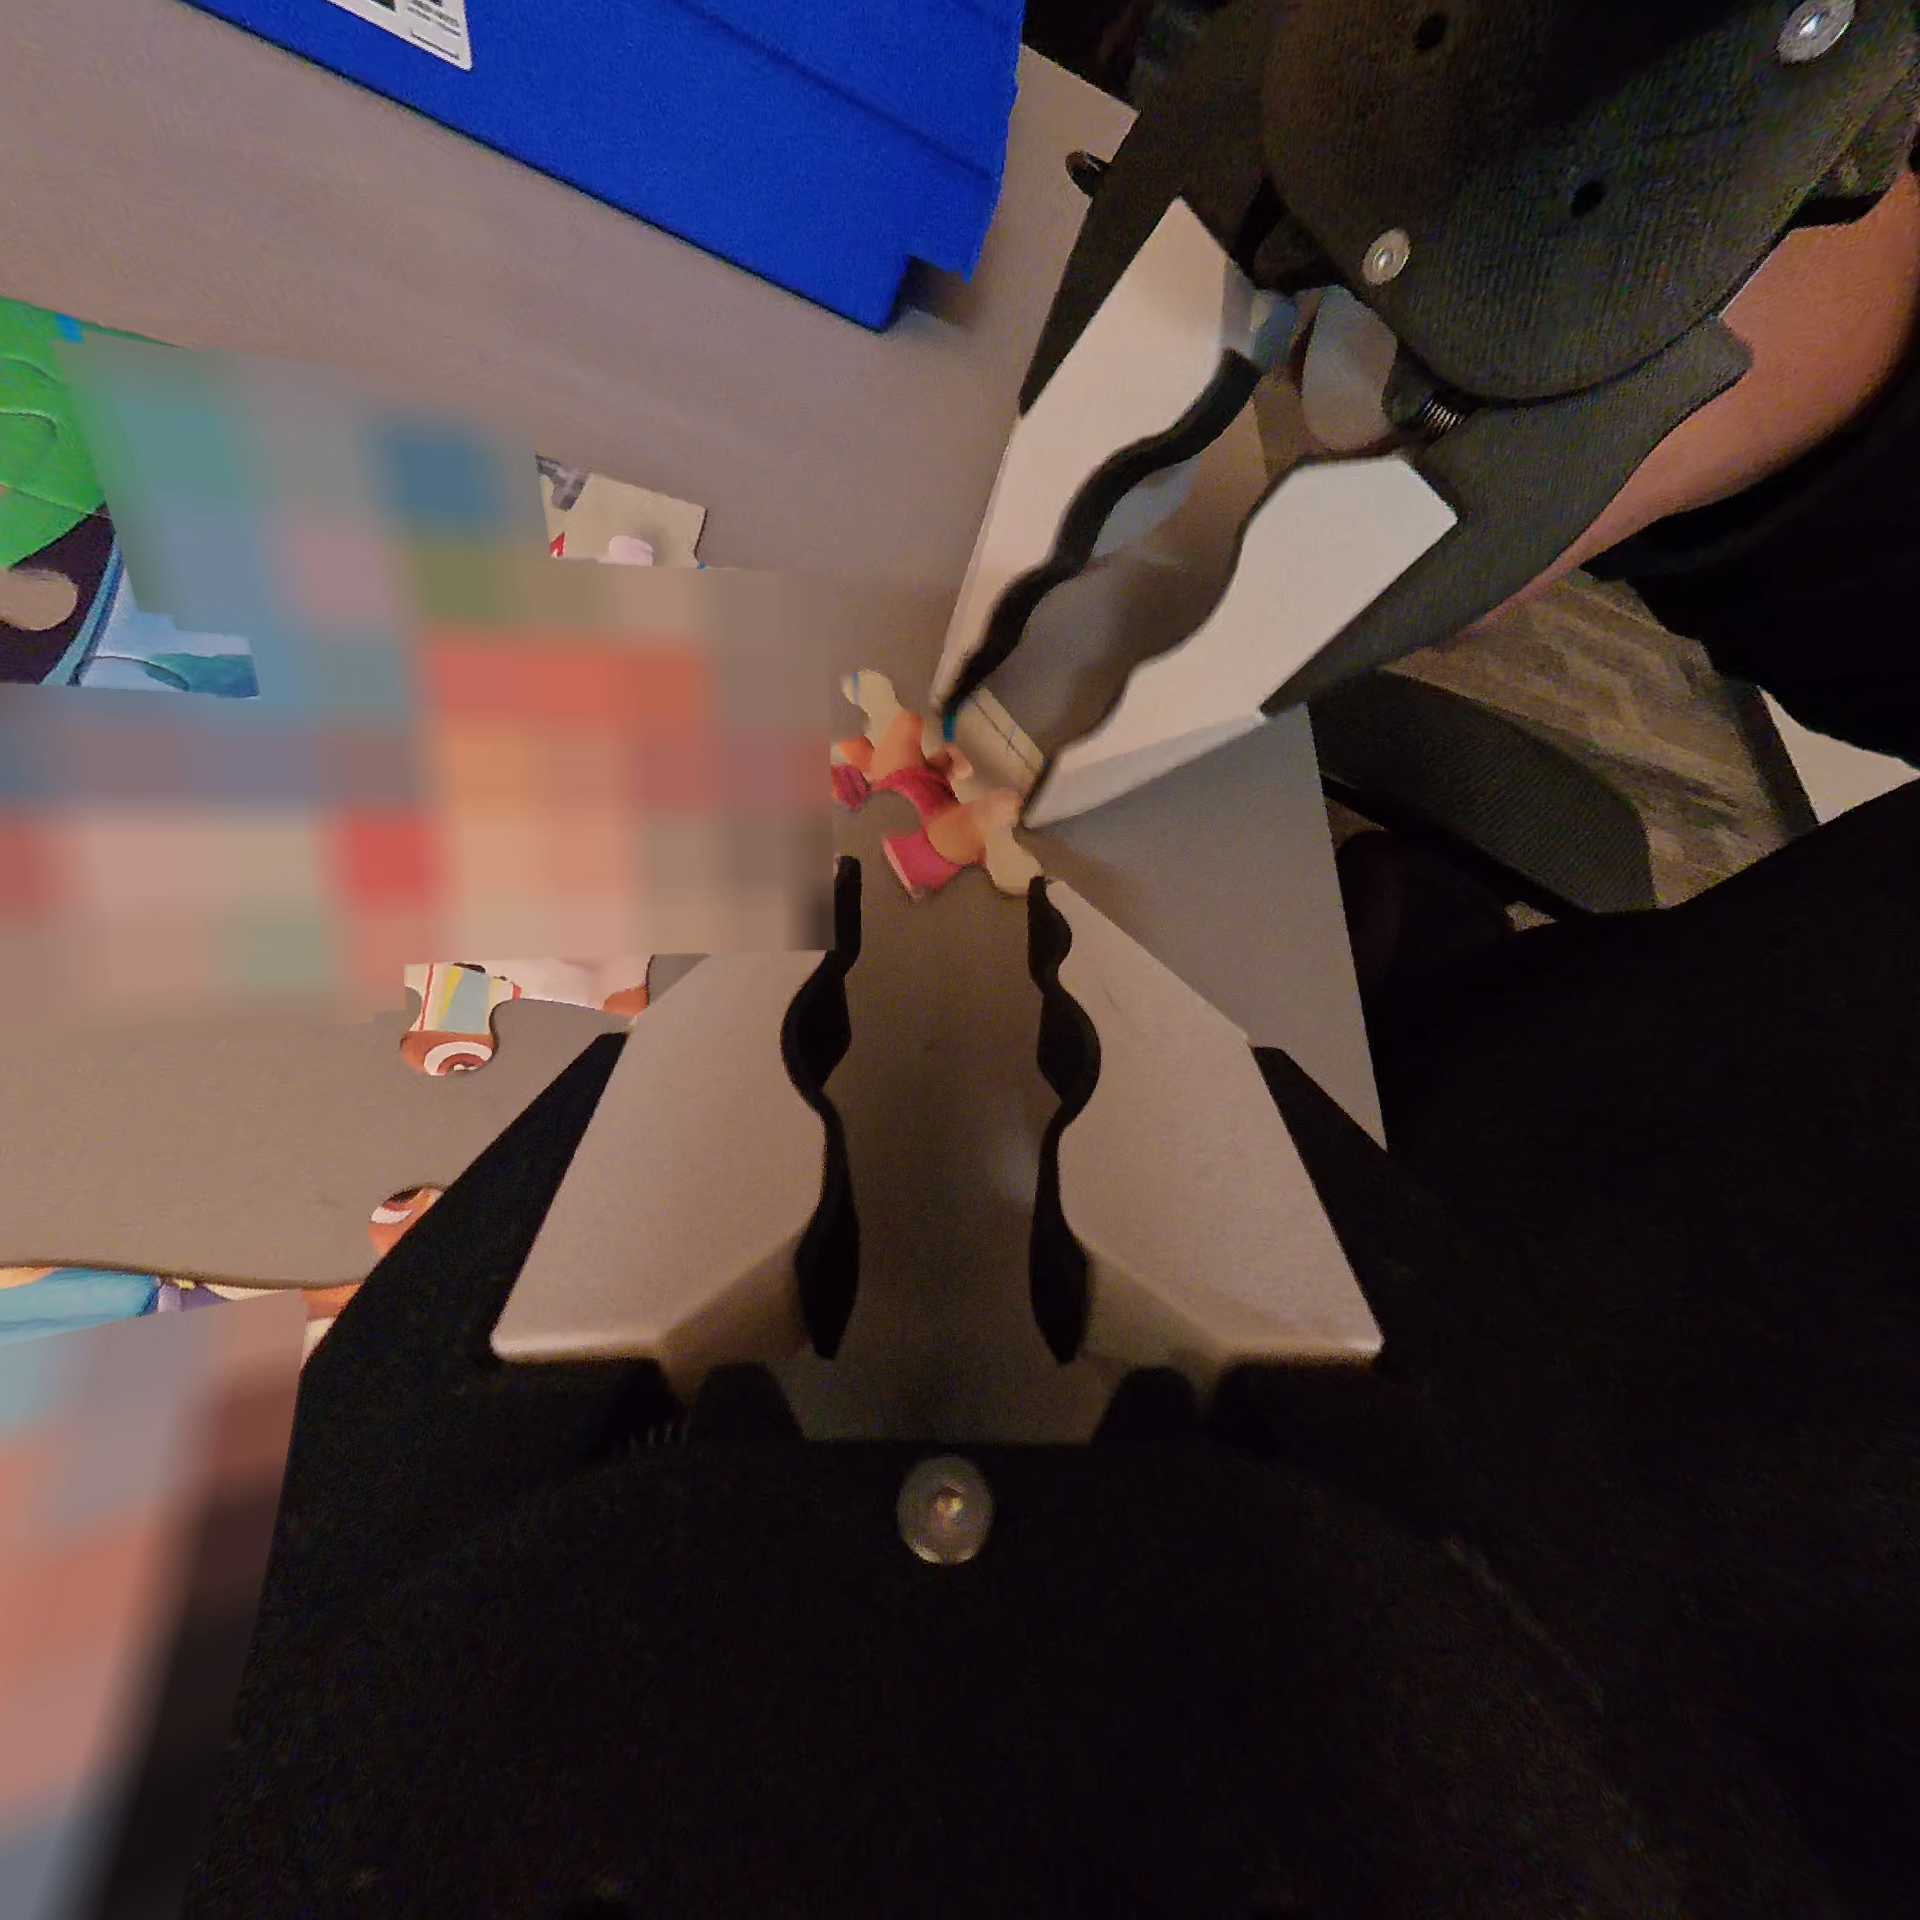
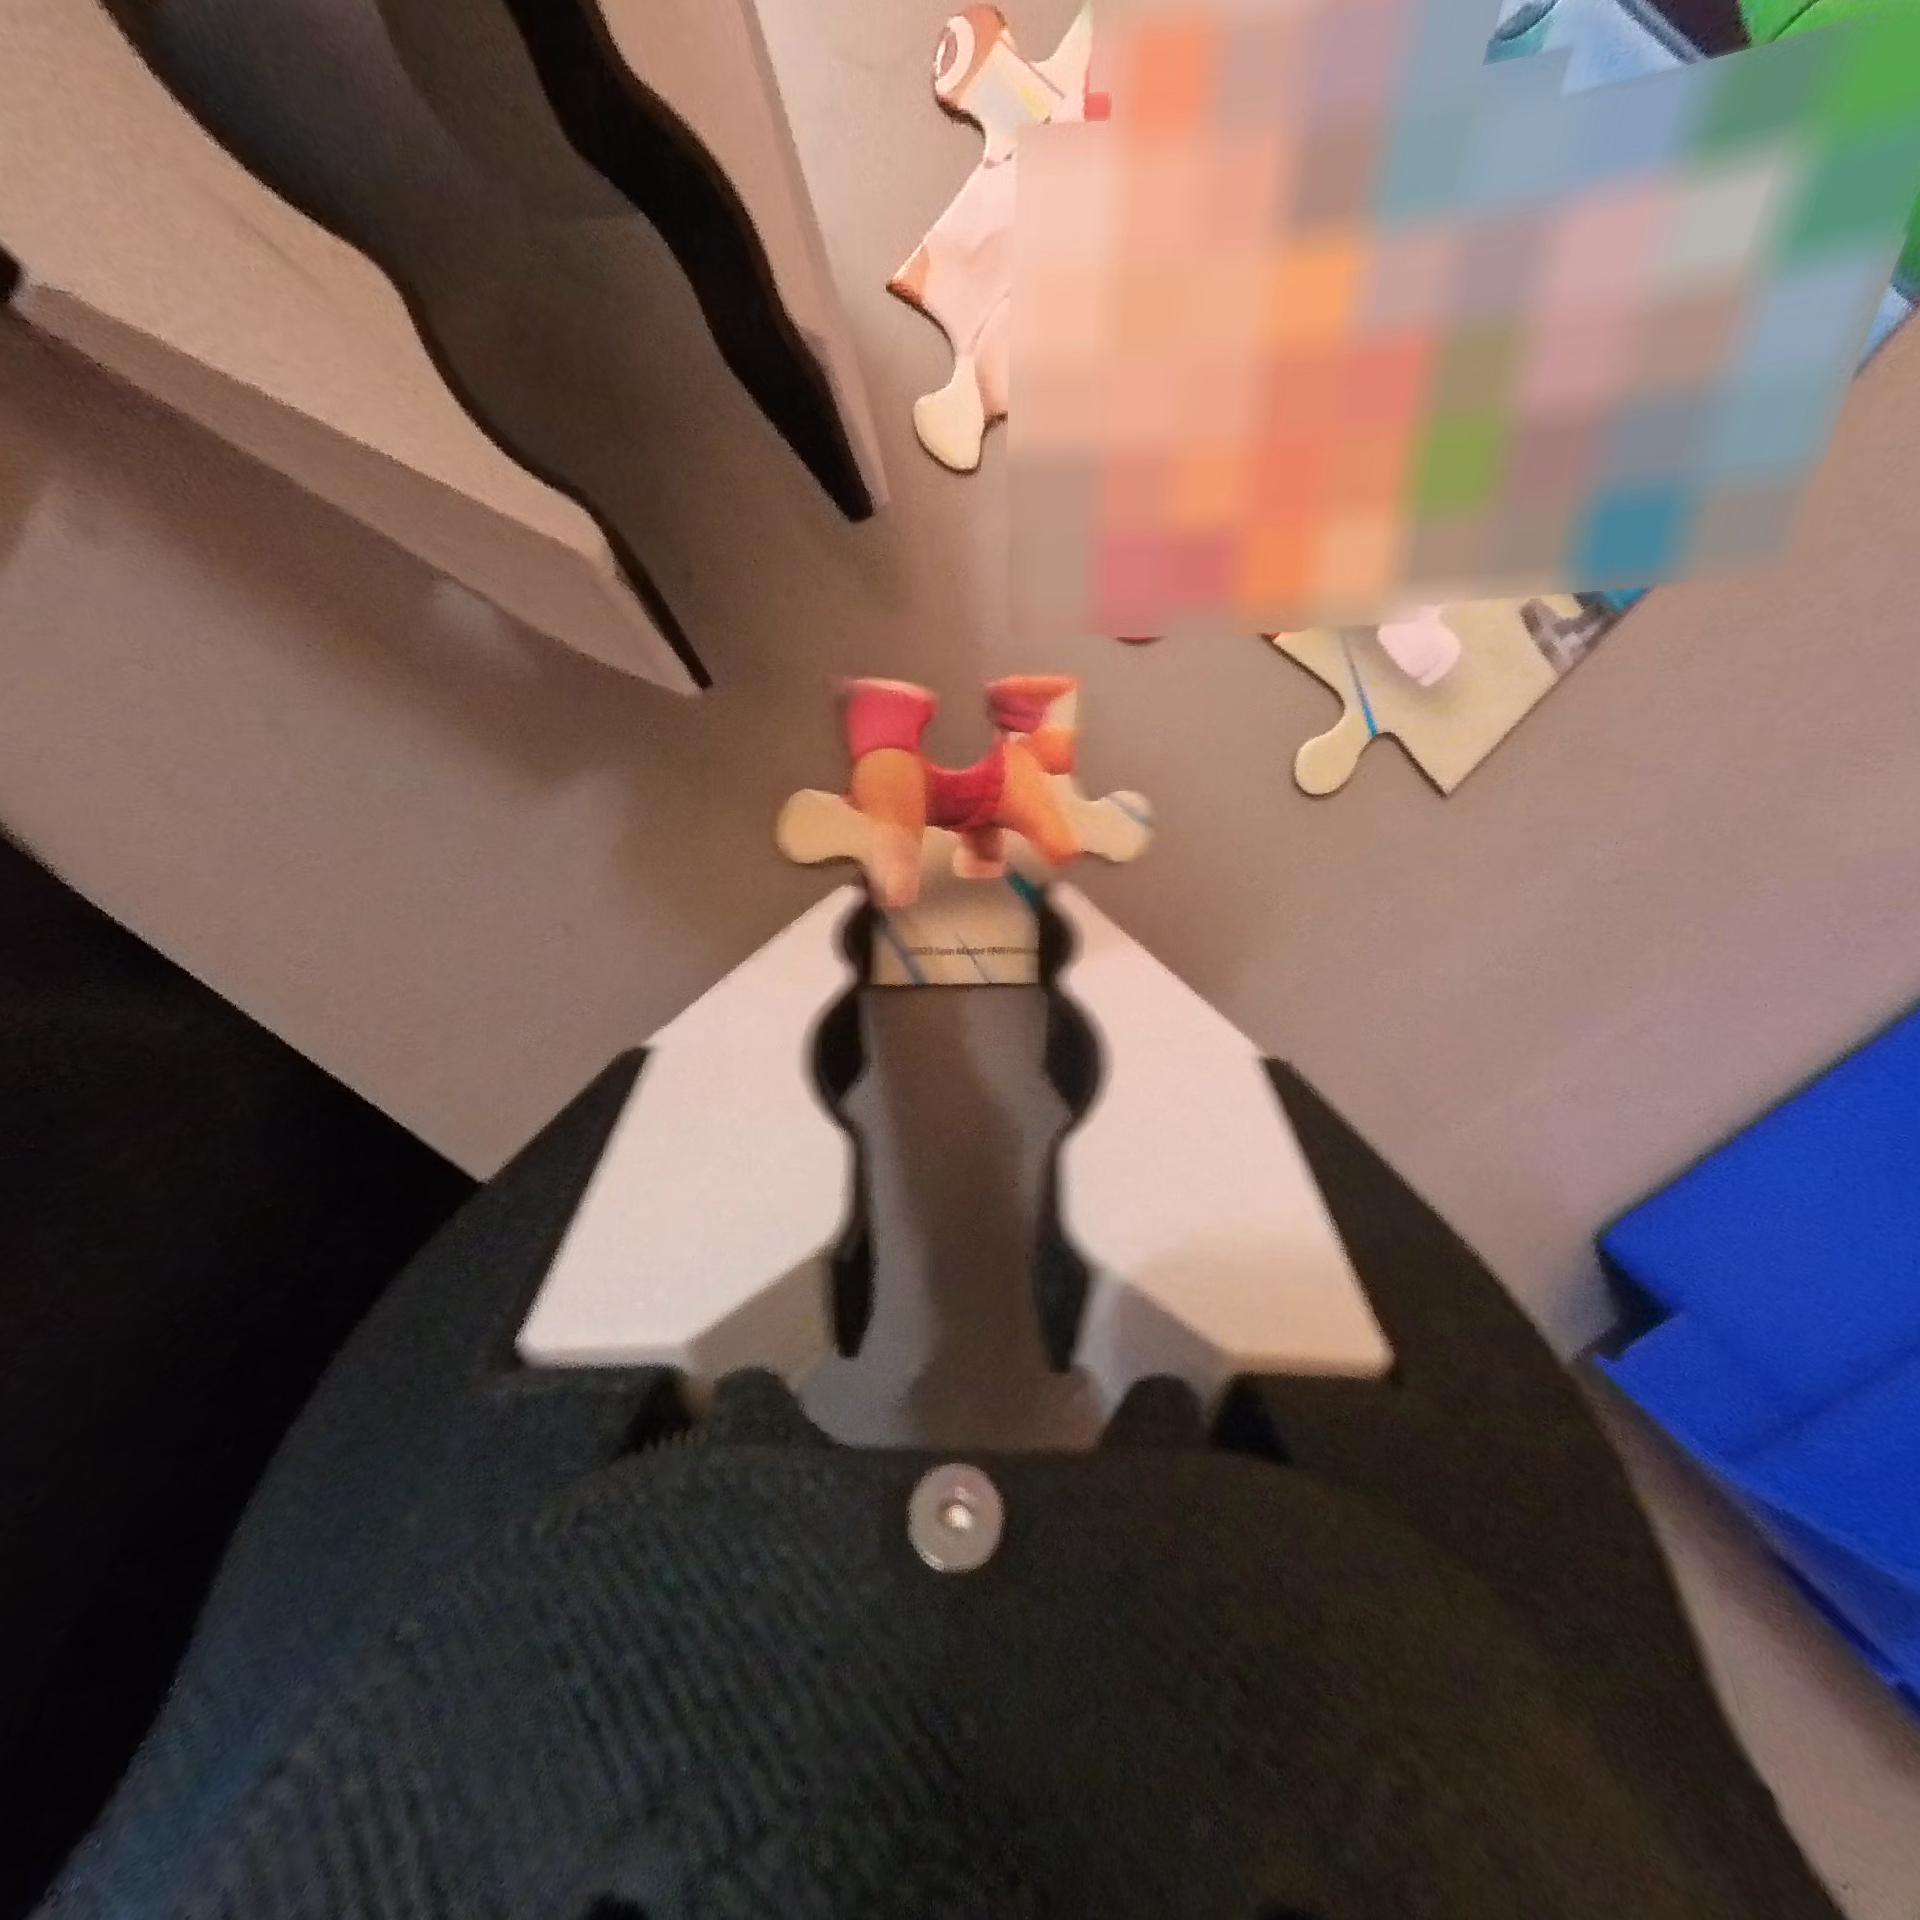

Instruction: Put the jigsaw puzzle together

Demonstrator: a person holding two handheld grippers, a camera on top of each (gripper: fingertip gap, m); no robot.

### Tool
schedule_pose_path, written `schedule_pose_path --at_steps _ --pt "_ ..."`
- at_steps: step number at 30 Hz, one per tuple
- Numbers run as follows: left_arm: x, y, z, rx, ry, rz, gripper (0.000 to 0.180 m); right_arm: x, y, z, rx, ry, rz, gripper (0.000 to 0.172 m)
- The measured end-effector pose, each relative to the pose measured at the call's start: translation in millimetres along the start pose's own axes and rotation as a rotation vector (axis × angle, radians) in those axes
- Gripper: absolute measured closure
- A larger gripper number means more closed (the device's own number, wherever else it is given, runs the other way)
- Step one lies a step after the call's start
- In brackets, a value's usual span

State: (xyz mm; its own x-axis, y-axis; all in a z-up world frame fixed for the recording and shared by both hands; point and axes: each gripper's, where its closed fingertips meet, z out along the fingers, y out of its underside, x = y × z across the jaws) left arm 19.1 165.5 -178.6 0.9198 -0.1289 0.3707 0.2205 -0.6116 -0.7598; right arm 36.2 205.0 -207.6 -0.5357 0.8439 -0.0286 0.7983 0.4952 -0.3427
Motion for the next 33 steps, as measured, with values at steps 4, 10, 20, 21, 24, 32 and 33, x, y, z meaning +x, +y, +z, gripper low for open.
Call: schedule_pose_path --at_steps 4,10,20,21,24,32,33 --pt "-2.0 0.3 -0.9 0.001 -0.010 -0.002 0.151 7.4 -6.6 -6.0 0.034 0.020 0.043 0.155" --pt "-5.4 2.6 -1.0 -0.006 -0.025 -0.003 0.151 24.4 -11.4 -7.3 0.107 0.061 0.116 0.145" --pt "-64.4 -2.9 -20.3 0.038 -0.338 -0.065 0.152 32.2 -1.2 -0.4 0.178 0.054 0.274 0.120" --pt "-67.7 1.6 -18.6 0.015 -0.349 -0.077 0.155 30.3 -2.8 0.6 0.177 0.066 0.271 0.121" --pt "-69.2 9.4 -12.9 -0.028 -0.355 -0.092 0.161 25.8 -4.9 3.5 0.157 0.120 0.256 0.124" --pt "-59.6 12.0 -4.7 -0.062 -0.342 -0.058 0.180 21.7 -15.4 6.9 0.219 0.161 0.353 0.127" --pt "-58.3 12.4 -3.7 -0.065 -0.336 -0.056 0.180 23.2 -15.8 7.2 0.224 0.176 0.358 0.129"
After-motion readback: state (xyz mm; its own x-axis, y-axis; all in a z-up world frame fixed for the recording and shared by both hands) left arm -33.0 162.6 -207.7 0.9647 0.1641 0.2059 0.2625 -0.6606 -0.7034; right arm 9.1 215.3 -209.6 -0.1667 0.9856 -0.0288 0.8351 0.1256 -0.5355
